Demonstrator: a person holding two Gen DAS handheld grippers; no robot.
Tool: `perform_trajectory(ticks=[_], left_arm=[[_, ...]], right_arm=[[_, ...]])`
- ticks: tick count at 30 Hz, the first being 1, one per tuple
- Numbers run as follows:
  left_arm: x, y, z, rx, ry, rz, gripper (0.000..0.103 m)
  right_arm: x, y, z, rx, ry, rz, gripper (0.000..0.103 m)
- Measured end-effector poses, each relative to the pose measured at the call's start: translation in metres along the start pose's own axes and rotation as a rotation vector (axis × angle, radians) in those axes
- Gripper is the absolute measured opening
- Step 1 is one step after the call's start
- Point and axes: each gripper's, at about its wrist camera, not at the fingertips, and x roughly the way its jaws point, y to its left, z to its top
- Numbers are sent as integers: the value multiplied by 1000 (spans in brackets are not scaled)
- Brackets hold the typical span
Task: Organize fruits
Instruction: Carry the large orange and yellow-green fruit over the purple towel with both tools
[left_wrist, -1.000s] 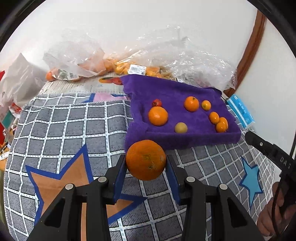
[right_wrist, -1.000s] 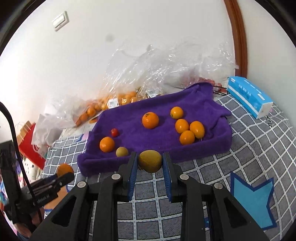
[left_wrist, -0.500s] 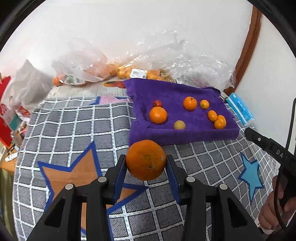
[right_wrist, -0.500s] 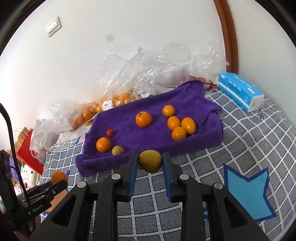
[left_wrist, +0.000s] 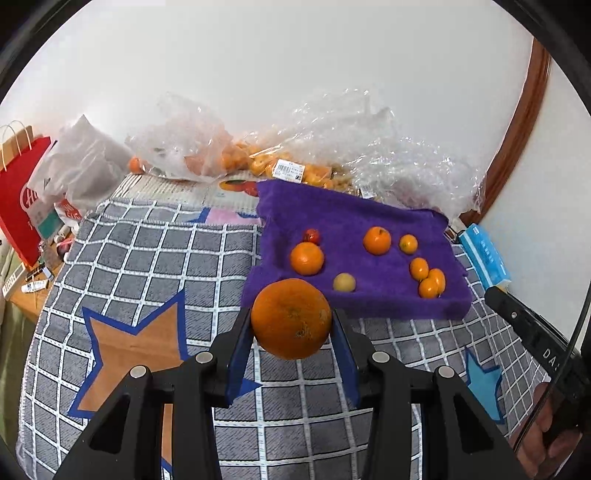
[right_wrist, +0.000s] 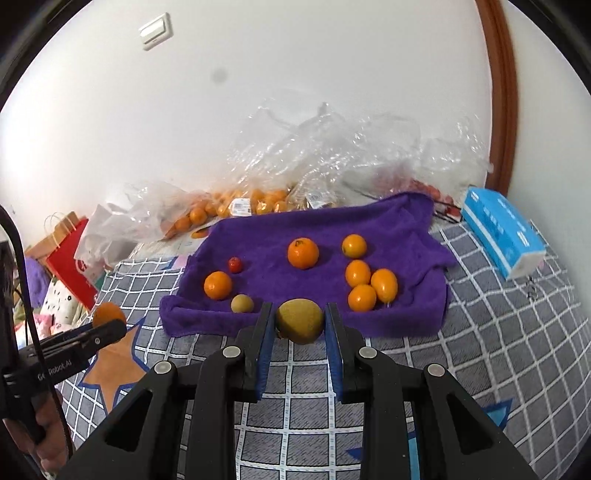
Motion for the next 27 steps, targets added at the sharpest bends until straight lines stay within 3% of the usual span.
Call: perform_trajectory(ticks=[27], left_arm=[[-6, -25, 45, 15, -40, -10, 40]], right_arm=[[-7, 4, 42, -54, -55, -10, 26]])
